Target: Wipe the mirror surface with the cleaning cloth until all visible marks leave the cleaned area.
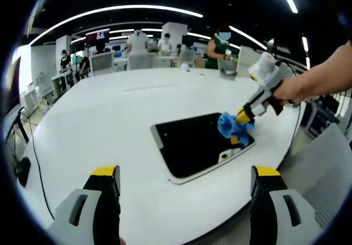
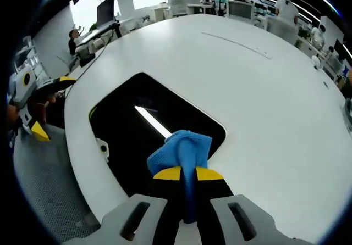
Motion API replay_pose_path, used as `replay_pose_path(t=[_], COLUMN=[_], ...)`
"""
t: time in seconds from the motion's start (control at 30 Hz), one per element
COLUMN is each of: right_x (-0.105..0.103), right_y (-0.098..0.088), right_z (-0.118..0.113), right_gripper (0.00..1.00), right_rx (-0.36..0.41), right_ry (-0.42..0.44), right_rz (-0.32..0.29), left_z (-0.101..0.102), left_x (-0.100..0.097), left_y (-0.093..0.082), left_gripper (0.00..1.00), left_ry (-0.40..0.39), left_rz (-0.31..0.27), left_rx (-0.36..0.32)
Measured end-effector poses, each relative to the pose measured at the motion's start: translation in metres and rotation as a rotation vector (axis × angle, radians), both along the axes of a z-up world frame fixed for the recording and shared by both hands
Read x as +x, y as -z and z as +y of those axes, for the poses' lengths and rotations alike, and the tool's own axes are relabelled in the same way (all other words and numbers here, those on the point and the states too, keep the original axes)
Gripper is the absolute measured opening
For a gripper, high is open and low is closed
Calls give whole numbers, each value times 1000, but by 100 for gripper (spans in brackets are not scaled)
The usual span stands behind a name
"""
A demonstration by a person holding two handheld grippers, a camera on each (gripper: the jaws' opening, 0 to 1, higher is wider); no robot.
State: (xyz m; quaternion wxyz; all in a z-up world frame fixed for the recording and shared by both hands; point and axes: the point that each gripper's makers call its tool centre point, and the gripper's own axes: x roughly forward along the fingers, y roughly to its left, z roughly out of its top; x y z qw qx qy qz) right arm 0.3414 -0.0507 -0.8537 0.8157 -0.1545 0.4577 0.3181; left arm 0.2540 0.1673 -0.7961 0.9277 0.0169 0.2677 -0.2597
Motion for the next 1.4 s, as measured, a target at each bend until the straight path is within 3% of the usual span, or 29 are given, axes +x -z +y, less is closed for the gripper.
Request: replay_pose_path(t=[0.97,1.4], right_x=[0,-17], right_y=[0,0], right_z=[-1,0], right_gripper=[2,2], right_rx=[17,-22], right_ry=[68,64], right_rz=[-31,-52], left_z=[-4,-5], left_x=[-1,-2], left_y=[-1,1], left_gripper=[99,99], left_ry=[10,9], left_rz=[4,17], left_rx=[-7,-9])
